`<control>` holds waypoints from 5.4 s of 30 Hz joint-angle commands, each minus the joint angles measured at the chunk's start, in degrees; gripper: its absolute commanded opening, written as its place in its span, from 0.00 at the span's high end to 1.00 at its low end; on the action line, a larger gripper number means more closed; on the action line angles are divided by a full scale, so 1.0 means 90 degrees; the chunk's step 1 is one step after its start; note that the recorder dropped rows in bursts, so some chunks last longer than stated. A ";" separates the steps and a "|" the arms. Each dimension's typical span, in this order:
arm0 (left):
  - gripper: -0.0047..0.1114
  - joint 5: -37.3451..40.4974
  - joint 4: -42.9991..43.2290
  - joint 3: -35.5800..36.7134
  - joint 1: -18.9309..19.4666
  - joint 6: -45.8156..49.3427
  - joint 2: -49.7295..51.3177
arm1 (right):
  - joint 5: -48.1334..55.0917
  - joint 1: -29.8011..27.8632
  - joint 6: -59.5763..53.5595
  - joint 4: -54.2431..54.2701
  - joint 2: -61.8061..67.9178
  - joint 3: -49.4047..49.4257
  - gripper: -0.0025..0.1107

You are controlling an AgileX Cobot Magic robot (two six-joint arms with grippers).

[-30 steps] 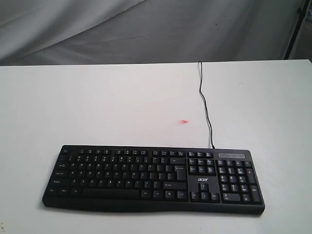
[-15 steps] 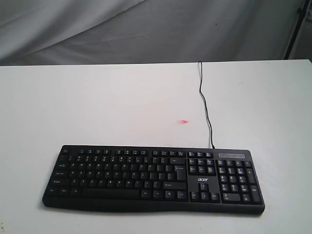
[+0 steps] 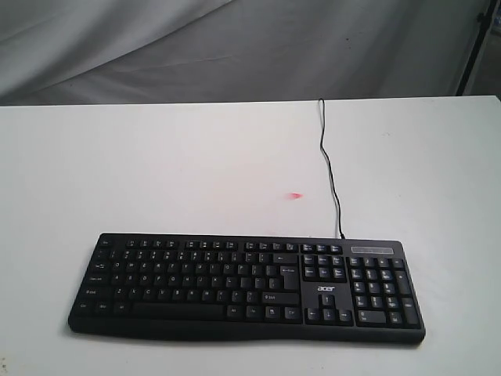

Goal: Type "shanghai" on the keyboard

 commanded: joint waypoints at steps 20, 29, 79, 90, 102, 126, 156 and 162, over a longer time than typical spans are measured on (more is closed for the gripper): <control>0.95 -0.0016 -0.0025 0.0004 -0.0025 -0.0008 0.0020 | -0.0551 -0.0050 0.0848 0.0125 -0.0018 0.0019 0.98; 0.95 -0.0016 -0.0025 0.0004 -0.0025 -0.0008 0.0020 | -0.0851 -0.0050 0.2452 0.0089 -0.0018 0.0019 0.98; 0.95 -0.0016 -0.0025 0.0004 -0.0025 -0.0008 0.0020 | 1.1409 0.1006 -0.3624 0.1873 0.8025 -1.2074 0.98; 0.95 -0.0016 -0.0025 0.0004 -0.0025 -0.0008 0.0020 | 1.1140 0.1006 -0.4918 0.3190 0.9907 -1.2327 0.98; 0.95 -0.0016 -0.0025 0.0004 -0.0025 -0.0008 0.0020 | 1.1572 0.1071 -0.6497 0.4194 1.1923 -1.2327 0.98; 0.95 -0.0016 -0.0025 0.0004 -0.0025 -0.0008 0.0020 | 0.9423 0.3376 -0.8208 0.4617 1.3675 -1.0508 0.98; 0.95 -0.0016 -0.0025 0.0004 -0.0025 -0.0008 0.0020 | 0.8353 0.3890 -0.9749 0.6322 1.4022 -0.9547 0.98; 0.95 -0.0016 -0.0025 0.0004 -0.0025 -0.0008 0.0020 | 0.8353 0.3890 -0.9749 0.6278 1.4022 -0.9547 0.98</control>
